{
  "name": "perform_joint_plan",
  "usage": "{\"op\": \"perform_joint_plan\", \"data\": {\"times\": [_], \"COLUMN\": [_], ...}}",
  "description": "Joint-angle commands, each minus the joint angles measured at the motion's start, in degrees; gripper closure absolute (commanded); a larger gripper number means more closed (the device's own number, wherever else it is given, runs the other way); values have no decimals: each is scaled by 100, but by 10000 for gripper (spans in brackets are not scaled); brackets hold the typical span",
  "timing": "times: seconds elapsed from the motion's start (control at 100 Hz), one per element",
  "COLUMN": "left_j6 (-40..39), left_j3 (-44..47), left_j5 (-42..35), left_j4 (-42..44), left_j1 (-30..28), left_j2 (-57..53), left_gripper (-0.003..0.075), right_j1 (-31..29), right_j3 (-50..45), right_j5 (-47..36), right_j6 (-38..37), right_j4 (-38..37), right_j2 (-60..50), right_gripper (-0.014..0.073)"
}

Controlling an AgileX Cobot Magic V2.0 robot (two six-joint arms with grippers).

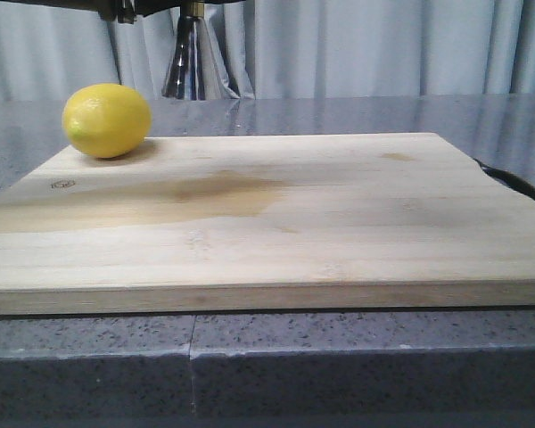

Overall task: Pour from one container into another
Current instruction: 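Tilt the beaker with the right gripper, pouring liquid into the jigger, then lower the emptied beaker back onto the board corner with the right gripper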

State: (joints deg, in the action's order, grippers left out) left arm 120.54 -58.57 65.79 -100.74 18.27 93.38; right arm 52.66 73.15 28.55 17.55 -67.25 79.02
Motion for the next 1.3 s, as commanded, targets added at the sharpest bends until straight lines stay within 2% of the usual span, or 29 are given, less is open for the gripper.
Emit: {"op": "perform_joint_plan", "data": {"times": [0.0,0.24,0.39,0.5,0.69,0.97,1.15,1.29], "left_j6": [7,7,7,7,7,7,7,7], "left_j3": [-171,-171,-171,-171,-171,-171,-171,-171], "left_j5": [306,306,306,306,306,306,306,306], "left_j4": [-486,-486,-486,-486,-486,-486,-486,-486], "left_j1": [50,50,50,50,50,50,50,50], "left_j2": [-250,-250,-250,-250,-250,-250,-250,-250], "left_gripper": [481,481,481,481,481,481,481,481], "right_j1": [13,-245,-764,-1368,-2526,-3916,-4513,-4828], "right_j3": [227,227,227,81,-728,-2209,-3043,-3394], "right_j5": [-38,-99,-313,-651,-1698,-3714,-5046,-5717], "right_j6": [-279,-2307,-3493,-3683,-4296,-5280,-5311,-5300], "right_j4": [-19,24,594,1278,1891,1955,2018,1978], "right_j2": [-169,-370,-711,-982,-1422,-1596,-1518,-1286], "right_gripper": [284,284,284,284,284,284,284,284]}}
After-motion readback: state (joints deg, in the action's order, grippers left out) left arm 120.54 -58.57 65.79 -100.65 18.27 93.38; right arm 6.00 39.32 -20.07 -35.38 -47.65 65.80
